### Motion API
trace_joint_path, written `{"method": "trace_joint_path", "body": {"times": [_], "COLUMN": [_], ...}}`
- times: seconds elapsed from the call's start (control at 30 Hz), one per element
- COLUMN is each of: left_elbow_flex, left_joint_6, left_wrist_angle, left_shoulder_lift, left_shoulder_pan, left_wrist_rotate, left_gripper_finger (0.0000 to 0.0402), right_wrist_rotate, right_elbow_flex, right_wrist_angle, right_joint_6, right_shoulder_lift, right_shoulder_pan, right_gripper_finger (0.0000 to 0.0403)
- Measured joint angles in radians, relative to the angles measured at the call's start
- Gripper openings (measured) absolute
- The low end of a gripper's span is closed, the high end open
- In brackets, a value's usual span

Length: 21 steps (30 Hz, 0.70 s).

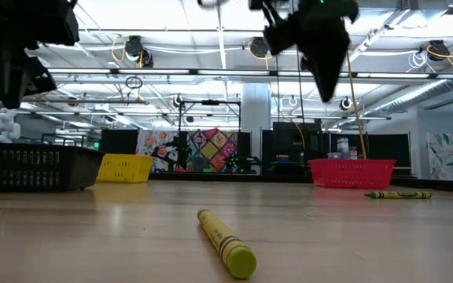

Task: Sort crayons
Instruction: Put the green crayon into the yellow bin

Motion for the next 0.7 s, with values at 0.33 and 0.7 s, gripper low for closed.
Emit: {"method": "trace_joint_path", "body": {"times": [0.33,0.7], "left_elbow_flex": [0.0,0.0], "left_joint_6": [0.0,-0.002], "left_wrist_angle": [0.003,0.01], "left_shoulder_lift": [0.0,0.0], "left_shoulder_pan": [-0.017,-0.016], "left_wrist_rotate": [-0.007,-0.009], "left_gripper_finger": [0.0084,0.0084], "right_wrist_rotate": [-0.106,-0.111], "right_elbow_flex": [-0.387,-0.722], "right_wrist_angle": [0.124,0.435], "right_joint_6": [-0.114,0.0], "right_shoulder_lift": [-0.1,-0.313], "right_shoulder_pan": [0.007,-0.006], "right_gripper_finger": [0.0045,0.0036]}}
